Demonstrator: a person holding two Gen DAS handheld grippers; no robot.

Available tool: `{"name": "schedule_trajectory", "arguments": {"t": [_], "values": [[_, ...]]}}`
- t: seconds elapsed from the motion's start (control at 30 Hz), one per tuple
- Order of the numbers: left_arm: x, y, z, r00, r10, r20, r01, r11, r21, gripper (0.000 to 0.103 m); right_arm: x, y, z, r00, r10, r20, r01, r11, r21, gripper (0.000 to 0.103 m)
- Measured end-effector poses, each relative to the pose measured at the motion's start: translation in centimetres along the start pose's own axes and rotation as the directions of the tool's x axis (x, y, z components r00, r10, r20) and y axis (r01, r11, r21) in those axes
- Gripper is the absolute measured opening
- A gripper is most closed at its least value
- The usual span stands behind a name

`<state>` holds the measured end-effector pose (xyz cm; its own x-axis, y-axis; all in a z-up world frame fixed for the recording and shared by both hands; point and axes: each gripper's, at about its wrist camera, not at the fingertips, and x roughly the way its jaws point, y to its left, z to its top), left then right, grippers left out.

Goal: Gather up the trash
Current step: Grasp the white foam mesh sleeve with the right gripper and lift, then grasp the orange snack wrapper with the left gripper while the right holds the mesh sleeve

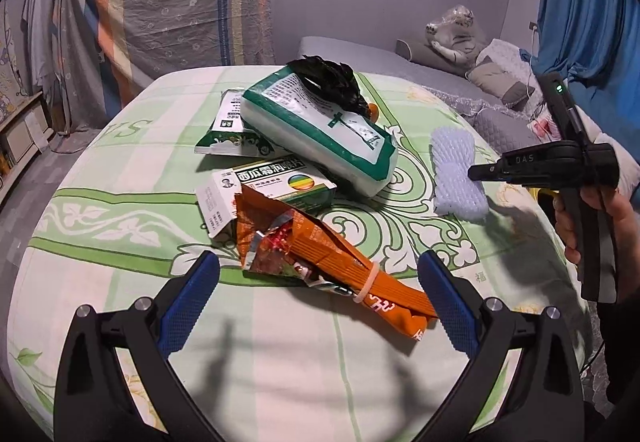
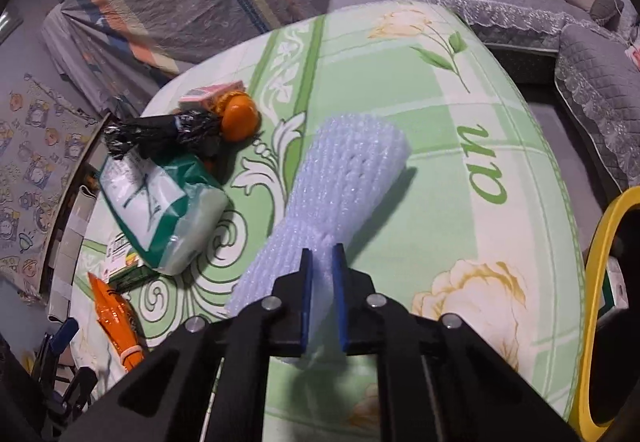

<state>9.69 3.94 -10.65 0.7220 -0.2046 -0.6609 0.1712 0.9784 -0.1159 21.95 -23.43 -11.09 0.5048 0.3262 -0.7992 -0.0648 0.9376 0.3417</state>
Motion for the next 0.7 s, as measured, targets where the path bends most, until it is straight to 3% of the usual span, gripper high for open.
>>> {"name": "schedule_trajectory", "arguments": {"t": [0.2,0.53,0.6,0.63,0.7], "values": [[1.8,0.0,0.9,0.999,0.013,-0.047,-0.014,0.999,-0.028,0.095,-3.6,0.4,-0.9,0.992,0.107,0.072,-0.105,0.994,-0.03,0.009],[5.0,1.2,1.7,0.993,0.0,-0.117,-0.016,0.991,-0.135,0.094,-6.3,0.4,-2.2,0.975,0.201,0.097,-0.198,0.979,-0.038,0.01],[5.6,1.4,1.8,0.99,-0.026,-0.135,0.005,0.988,-0.157,0.088,-6.8,0.3,-2.3,0.972,0.207,0.109,-0.203,0.978,-0.044,0.01],[5.7,1.4,1.8,0.989,-0.026,-0.143,0.004,0.988,-0.156,0.073,-7.0,0.3,-2.3,0.971,0.211,0.114,-0.207,0.977,-0.045,0.01],[6.2,1.3,1.8,0.987,-0.019,-0.162,-0.006,0.988,-0.155,0.067,-7.3,0.2,-2.5,0.967,0.23,0.115,-0.226,0.973,-0.045,0.01]]}}
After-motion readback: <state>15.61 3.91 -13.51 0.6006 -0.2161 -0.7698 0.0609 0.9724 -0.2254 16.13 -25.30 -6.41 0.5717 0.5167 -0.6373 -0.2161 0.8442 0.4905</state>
